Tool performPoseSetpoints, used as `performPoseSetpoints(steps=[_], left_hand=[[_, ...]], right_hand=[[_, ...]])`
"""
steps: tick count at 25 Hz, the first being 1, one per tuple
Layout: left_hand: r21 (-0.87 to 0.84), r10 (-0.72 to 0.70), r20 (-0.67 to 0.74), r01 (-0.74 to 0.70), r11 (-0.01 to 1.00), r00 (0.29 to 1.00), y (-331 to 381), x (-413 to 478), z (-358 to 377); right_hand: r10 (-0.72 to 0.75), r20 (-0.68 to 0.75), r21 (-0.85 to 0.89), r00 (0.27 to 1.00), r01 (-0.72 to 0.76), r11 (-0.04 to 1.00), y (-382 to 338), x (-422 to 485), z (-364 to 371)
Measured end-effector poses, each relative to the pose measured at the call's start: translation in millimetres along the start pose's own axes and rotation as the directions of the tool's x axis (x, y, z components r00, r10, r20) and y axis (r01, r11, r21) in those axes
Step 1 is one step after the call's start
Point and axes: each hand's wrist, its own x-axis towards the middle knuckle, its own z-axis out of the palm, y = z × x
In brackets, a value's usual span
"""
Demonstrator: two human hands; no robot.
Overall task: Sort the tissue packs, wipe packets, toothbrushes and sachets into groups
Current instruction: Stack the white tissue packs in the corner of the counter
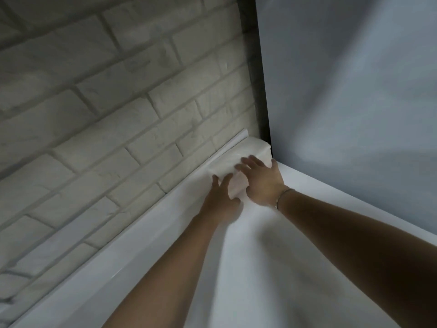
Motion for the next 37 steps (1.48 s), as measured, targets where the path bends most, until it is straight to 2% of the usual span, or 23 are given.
performPoseSetpoints(steps=[6, 11, 16, 19, 21, 23, 24, 25, 28, 30, 34, 37], left_hand=[[0.049, 0.064, 0.098, -0.069, 0.996, 0.993, 18.0, 17.2, 0.0], [0.317, 0.111, 0.169, -0.161, 0.935, 0.979, 15.5, 2.7, -16.4], [0.227, 0.109, 0.066, -0.121, 0.966, 0.992, -0.2, -37.0, -29.0], [0.176, 0.091, 0.010, -0.091, 0.980, 0.996, -12.4, -64.6, -32.4], [0.139, 0.079, -0.017, -0.076, 0.987, 0.997, -17.6, -83.6, -32.5], [0.122, 0.069, -0.039, -0.064, 0.990, 0.997, -20.1, -97.9, -32.2], [0.123, 0.064, -0.050, -0.058, 0.991, 0.997, -20.8, -103.0, -32.7], [0.127, 0.057, -0.056, -0.050, 0.991, 0.997, -21.4, -107.8, -33.4], [0.150, 0.034, -0.066, -0.024, 0.988, 0.997, -24.7, -122.1, -37.1], [0.159, 0.015, -0.084, -0.002, 0.987, 0.996, -28.9, -133.0, -40.3], [0.142, -0.017, -0.131, 0.036, 0.989, 0.991, -37.4, -156.0, -44.5], [0.082, -0.029, -0.185, 0.045, 0.996, 0.982, -45.4, -182.0, -39.2]], right_hand=[[0.006, 0.029, -0.017, 1.000, -0.005, 1.000, 30.5, 18.4, -6.7], [0.090, 0.115, 0.037, 0.989, -0.095, 0.995, 49.5, 30.3, -19.2], [0.132, 0.195, 0.035, 0.972, -0.142, 0.989, 48.6, 36.5, -31.6], [0.160, 0.221, -0.087, 0.962, -0.144, 0.986, 38.0, 41.5, -41.6], [0.080, 0.133, -0.215, 0.988, -0.050, 0.975, 29.2, 39.1, -41.5], [-0.161, 0.047, -0.252, 0.986, 0.168, 0.953, 19.2, 28.6, -34.8], [-0.245, 0.050, -0.283, 0.968, 0.249, 0.926, 14.6, 22.4, -29.1], [-0.260, 0.093, -0.321, 0.961, 0.276, 0.906, 9.5, 16.7, -26.0], [-0.091, 0.190, -0.385, 0.978, 0.159, 0.909, -1.0, 13.2, -22.4], [-0.031, 0.233, -0.399, 0.972, 0.125, 0.908, -8.1, 14.0, -25.4], [-0.027, 0.225, -0.335, 0.974, 0.103, 0.937, -19.7, 3.4, -30.5], [-0.041, 0.155, -0.101, 0.987, 0.057, 0.993, -45.3, -28.2, -29.8]])
